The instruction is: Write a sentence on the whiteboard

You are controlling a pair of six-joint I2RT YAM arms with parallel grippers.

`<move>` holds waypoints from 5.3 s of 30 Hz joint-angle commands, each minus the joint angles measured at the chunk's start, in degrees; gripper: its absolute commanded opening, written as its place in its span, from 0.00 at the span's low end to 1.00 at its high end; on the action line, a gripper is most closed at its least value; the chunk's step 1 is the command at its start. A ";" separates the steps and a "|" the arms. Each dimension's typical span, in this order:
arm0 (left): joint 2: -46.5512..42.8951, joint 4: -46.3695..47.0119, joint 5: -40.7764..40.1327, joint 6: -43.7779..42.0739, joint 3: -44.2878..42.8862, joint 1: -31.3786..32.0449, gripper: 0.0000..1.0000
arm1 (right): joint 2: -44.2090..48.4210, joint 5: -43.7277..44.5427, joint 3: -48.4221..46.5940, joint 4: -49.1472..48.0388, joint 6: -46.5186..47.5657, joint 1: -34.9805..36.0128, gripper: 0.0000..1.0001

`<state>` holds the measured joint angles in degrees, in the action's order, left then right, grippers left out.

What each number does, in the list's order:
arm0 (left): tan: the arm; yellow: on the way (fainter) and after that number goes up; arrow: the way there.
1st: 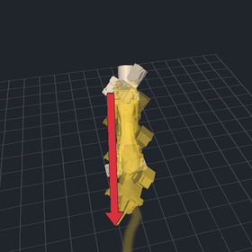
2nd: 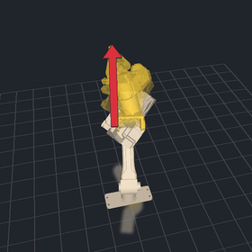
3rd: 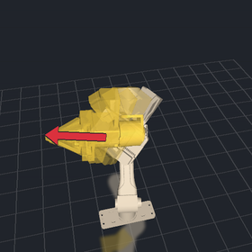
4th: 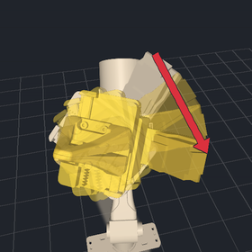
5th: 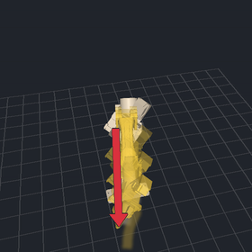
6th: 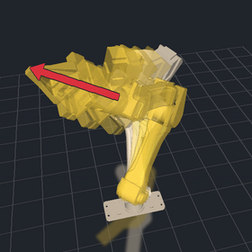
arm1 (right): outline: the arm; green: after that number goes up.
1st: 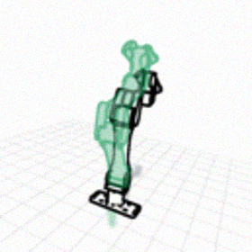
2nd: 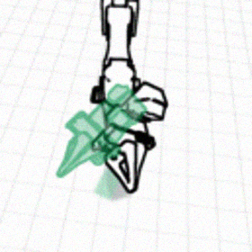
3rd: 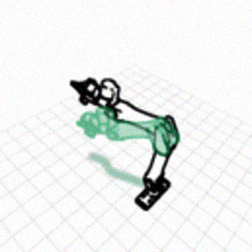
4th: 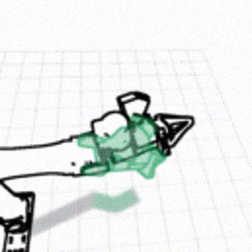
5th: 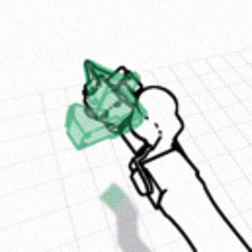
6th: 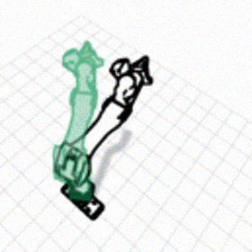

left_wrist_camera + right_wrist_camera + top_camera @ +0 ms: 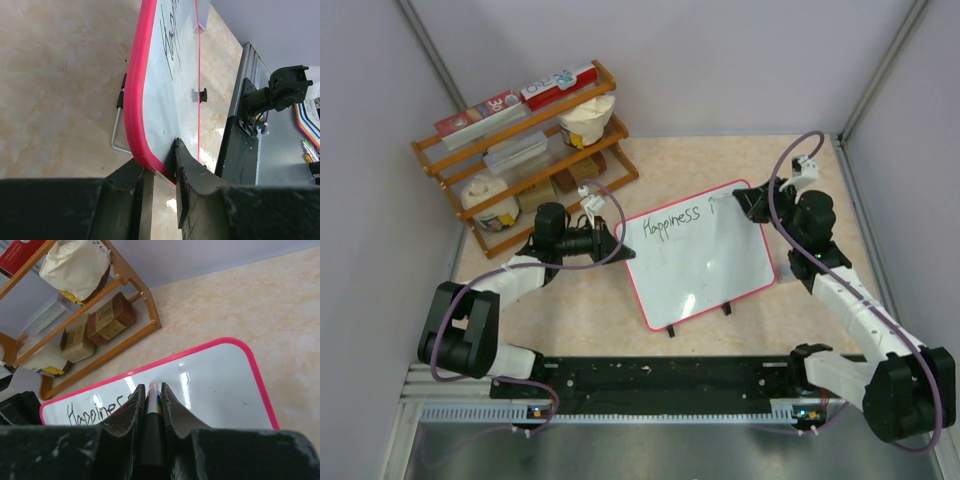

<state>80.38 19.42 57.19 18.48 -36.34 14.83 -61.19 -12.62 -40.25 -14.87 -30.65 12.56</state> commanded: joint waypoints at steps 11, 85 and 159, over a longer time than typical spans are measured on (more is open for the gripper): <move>0.31 -2.10 -2.79 -8.20 1.01 1.43 0.00 | 4.32 3.31 -0.09 1.69 2.00 -0.43 0.00; 0.22 -2.19 -2.78 -8.28 0.92 1.43 0.00 | 1.95 7.08 0.17 1.25 0.25 -0.52 0.00; -0.22 -2.19 -3.22 -8.46 1.27 1.52 0.00 | 22.60 2.69 3.07 12.41 4.81 -0.52 0.00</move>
<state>79.96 19.03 56.93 18.26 -36.34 15.05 -39.72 -8.54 -35.79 -3.77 -28.16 12.56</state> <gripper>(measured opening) 0.239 0.115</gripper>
